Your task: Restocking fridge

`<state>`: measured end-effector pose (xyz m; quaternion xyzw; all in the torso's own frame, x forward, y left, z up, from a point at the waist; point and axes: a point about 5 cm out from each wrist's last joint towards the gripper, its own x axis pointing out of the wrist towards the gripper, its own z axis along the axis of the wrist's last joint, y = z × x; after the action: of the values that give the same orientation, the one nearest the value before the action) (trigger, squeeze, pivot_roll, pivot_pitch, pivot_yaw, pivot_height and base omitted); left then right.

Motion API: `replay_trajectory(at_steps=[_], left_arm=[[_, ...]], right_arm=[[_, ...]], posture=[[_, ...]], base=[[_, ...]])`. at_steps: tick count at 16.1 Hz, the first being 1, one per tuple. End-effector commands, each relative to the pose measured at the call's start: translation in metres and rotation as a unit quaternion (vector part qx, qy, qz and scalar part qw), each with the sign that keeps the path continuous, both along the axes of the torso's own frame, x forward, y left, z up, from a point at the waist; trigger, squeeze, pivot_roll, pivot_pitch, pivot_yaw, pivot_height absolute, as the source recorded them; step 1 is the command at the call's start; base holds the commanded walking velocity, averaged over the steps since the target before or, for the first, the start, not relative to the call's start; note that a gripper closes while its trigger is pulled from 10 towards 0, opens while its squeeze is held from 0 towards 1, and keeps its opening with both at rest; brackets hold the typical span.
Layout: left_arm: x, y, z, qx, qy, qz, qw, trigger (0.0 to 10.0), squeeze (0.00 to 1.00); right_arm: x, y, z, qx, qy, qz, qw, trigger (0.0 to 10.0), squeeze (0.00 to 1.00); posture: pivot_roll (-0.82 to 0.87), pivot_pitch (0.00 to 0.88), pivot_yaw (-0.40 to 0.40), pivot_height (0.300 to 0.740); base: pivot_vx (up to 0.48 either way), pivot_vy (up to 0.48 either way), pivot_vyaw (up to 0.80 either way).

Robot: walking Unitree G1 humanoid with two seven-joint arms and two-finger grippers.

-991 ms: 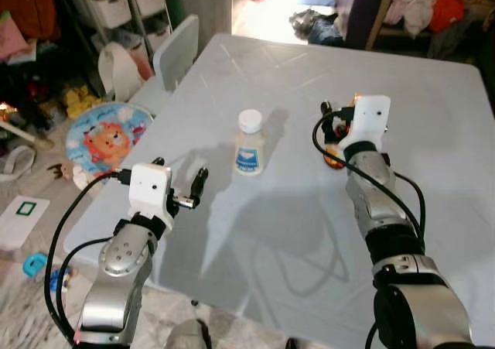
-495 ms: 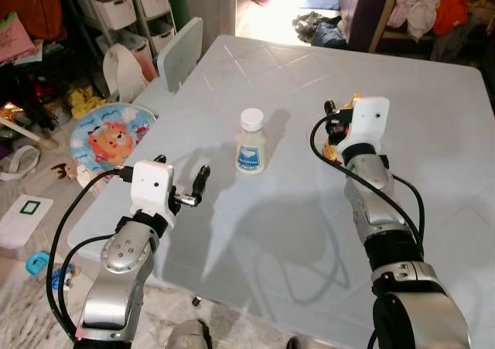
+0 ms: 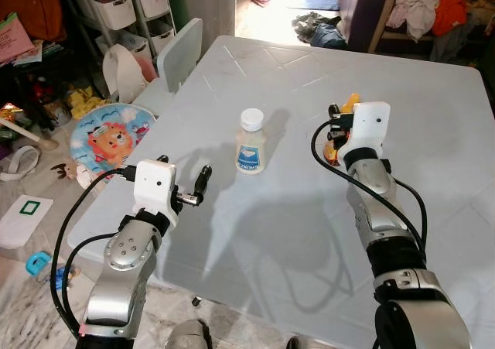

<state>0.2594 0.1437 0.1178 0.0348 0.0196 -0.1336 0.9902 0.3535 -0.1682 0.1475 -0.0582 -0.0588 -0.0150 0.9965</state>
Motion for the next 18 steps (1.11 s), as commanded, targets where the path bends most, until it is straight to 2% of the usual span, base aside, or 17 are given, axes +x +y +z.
replay_trajectory(at_steps=[1, 2, 3, 4, 5, 6, 8, 10, 12, 18], left_arm=[[0.002, -0.001, 0.0, 0.006, 0.0, -0.003, 1.0, 10.0, 0.0], [0.001, -0.002, -0.002, 0.005, 0.003, -0.003, 1.0, 10.0, 0.0], [0.0, -0.001, -0.005, 0.008, 0.01, 0.007, 1.0, 10.0, 0.0], [0.0, 0.0, -0.007, 0.012, 0.018, 0.024, 0.999, 10.0, 0.0], [0.0, 0.001, -0.009, 0.011, 0.02, 0.036, 0.999, 10.0, 0.0], [0.002, 0.002, -0.01, 0.012, 0.021, 0.049, 0.999, 10.0, 0.0], [0.005, 0.002, -0.011, 0.013, 0.019, 0.057, 0.998, 10.0, 0.0], [0.011, 0.0, -0.008, 0.006, 0.011, 0.061, 0.998, 10.0, 0.0], [0.014, -0.001, -0.006, 0.001, 0.005, 0.064, 0.998, 10.0, 0.0], [0.013, -0.003, -0.008, 0.001, 0.005, 0.061, 0.998, 10.0, 0.0]], right_arm=[[-0.002, -0.001, 0.001, -0.004, -0.001, 0.0, 1.0, 0.0, 0.0], [-0.005, 0.001, 0.002, 0.001, -0.006, 0.005, 1.0, 0.0, 0.0], [-0.009, 0.008, 0.004, 0.022, -0.011, 0.024, 0.999, 0.5, 0.0], [-0.014, 0.015, 0.006, 0.044, -0.018, 0.046, 0.998, 3.0, 0.0], [-0.021, 0.022, 0.008, 0.055, -0.024, 0.071, 0.996, 6.1, 0.0], [-0.033, 0.031, 0.009, 0.07, -0.032, 0.097, 0.992, 10.0, 0.0], [-0.05, 0.037, 0.01, 0.081, -0.037, 0.113, 0.99, 10.0, 0.0], [-0.057, 0.038, 0.012, 0.073, -0.042, 0.12, 0.989, 10.0, 0.0], [-0.058, 0.037, 0.013, 0.076, -0.038, 0.117, 0.99, 10.0, 0.0], [-0.058, 0.037, 0.018, 0.077, -0.032, 0.112, 0.99, 10.0, 0.0]], posture=[[0.03, 0.019, 0.036, 0.74], [0.03, 0.007, 0.038, 0.74], [0.03, 0.0, 0.038, 0.74], [0.03, 0.0, 0.038, 0.74], [0.03, 0.0, 0.033, 0.74], [0.03, 0.0, 0.025, 0.74], [0.02, 0.0, 0.014, 0.74], [0.02, 0.0, -0.002, 0.74], [0.01, 0.0, 0.0, 0.74], [0.01, 0.0, -0.002, 0.74]], base=[[0.0, 0.0, 0.0], [0.0, 0.0, 0.0], [0.0, 0.0, 0.0], [0.0, 0.0, 0.0], [0.0, 0.0, 0.0], [0.0, 0.0, 0.0], [0.0, 0.0, 0.0], [-0.266, 0.0, 0.0], [-0.296, 0.0, 0.0], [-0.299, 0.0, 0.0]])
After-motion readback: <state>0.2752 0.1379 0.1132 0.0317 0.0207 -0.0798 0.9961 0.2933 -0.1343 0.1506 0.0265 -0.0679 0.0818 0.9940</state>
